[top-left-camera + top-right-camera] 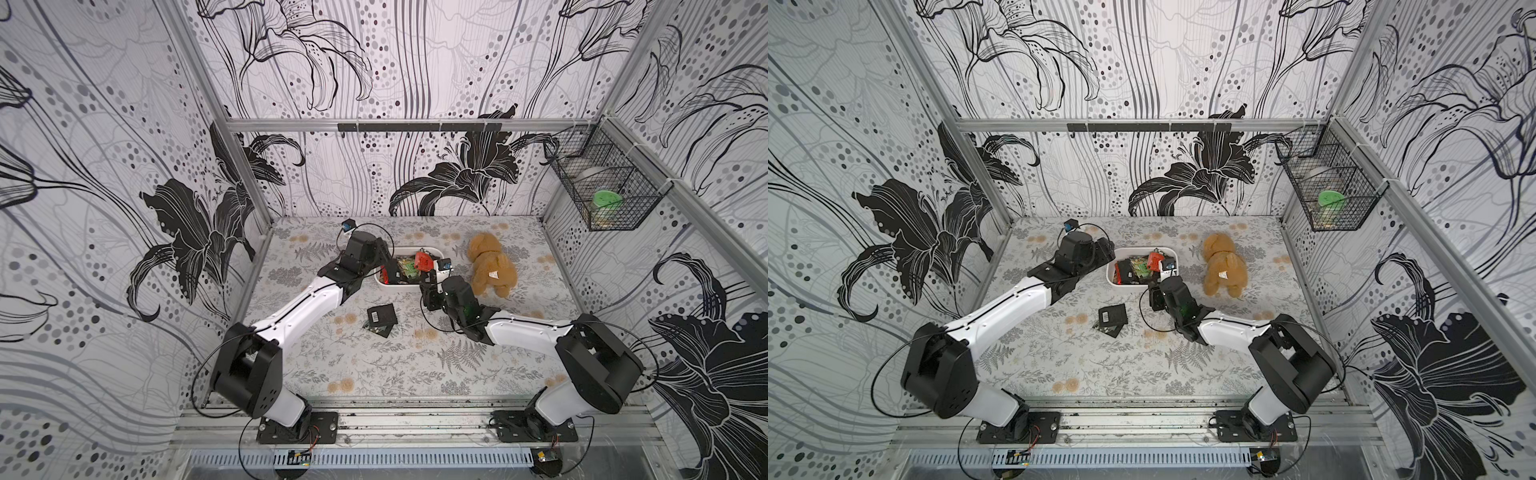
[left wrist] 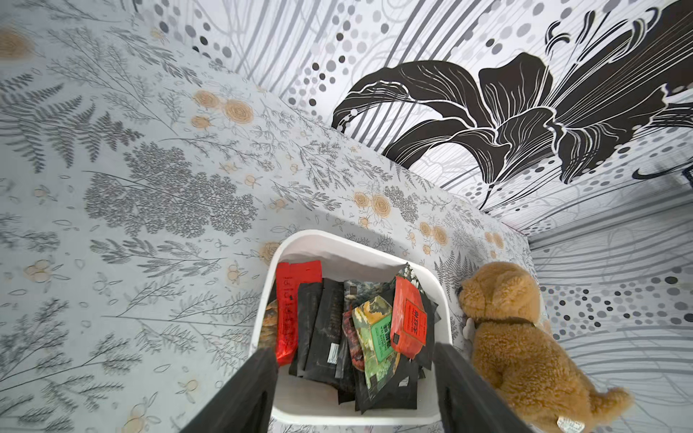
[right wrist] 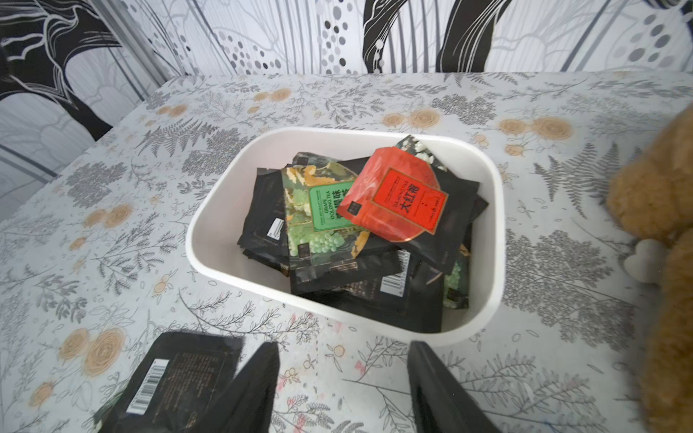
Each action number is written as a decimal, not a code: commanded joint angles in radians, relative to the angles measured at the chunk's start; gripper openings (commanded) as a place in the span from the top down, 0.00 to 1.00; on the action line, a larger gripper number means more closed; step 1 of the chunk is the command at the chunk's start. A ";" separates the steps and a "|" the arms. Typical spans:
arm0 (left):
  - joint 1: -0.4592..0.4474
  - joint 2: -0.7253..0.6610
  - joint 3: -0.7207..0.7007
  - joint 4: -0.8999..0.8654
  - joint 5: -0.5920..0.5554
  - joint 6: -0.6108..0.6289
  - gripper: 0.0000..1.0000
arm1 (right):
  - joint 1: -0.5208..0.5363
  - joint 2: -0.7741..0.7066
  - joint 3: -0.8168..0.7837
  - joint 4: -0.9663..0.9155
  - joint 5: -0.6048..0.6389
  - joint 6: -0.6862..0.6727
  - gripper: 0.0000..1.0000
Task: Put the tea bags into the storage box
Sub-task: Pick up the tea bag from the center of the board.
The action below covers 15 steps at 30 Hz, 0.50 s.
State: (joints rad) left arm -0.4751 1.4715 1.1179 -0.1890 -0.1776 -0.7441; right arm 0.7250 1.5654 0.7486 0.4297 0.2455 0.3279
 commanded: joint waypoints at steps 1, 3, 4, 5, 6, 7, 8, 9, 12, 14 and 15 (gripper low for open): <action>0.003 -0.078 -0.091 -0.008 -0.007 -0.016 0.29 | -0.001 0.035 0.045 -0.017 -0.078 -0.018 0.40; 0.004 -0.138 -0.161 -0.004 0.005 -0.039 0.29 | 0.003 0.056 0.067 -0.032 -0.112 -0.028 0.40; 0.005 -0.168 -0.204 0.005 0.015 -0.048 0.29 | 0.005 0.067 0.080 -0.041 -0.127 -0.034 0.41; 0.004 -0.198 -0.244 0.014 0.023 -0.059 0.29 | 0.008 0.079 0.094 -0.051 -0.146 -0.041 0.41; 0.003 -0.220 -0.276 0.015 0.024 -0.069 0.28 | 0.011 0.092 0.105 -0.059 -0.167 -0.044 0.42; 0.004 -0.244 -0.308 0.013 0.025 -0.080 0.28 | 0.015 0.097 0.120 -0.067 -0.192 -0.049 0.42; 0.004 -0.268 -0.342 0.013 0.024 -0.092 0.28 | 0.020 0.136 0.138 -0.080 -0.216 -0.059 0.42; 0.004 -0.285 -0.373 0.022 0.028 -0.105 0.28 | 0.027 0.155 0.159 -0.099 -0.233 -0.067 0.43; 0.007 -0.334 -0.476 0.055 0.068 -0.137 0.29 | 0.054 0.218 0.226 -0.154 -0.265 -0.092 0.46; 0.009 -0.353 -0.540 0.094 0.093 -0.164 0.28 | 0.065 0.253 0.261 -0.184 -0.290 -0.096 0.50; 0.010 -0.357 -0.564 0.114 0.106 -0.175 0.28 | 0.067 0.267 0.273 -0.192 -0.301 -0.096 0.52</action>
State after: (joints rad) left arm -0.4747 1.1282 0.6132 -0.1505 -0.1211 -0.8631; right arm 0.7753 1.7954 0.9894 0.3222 0.0181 0.2630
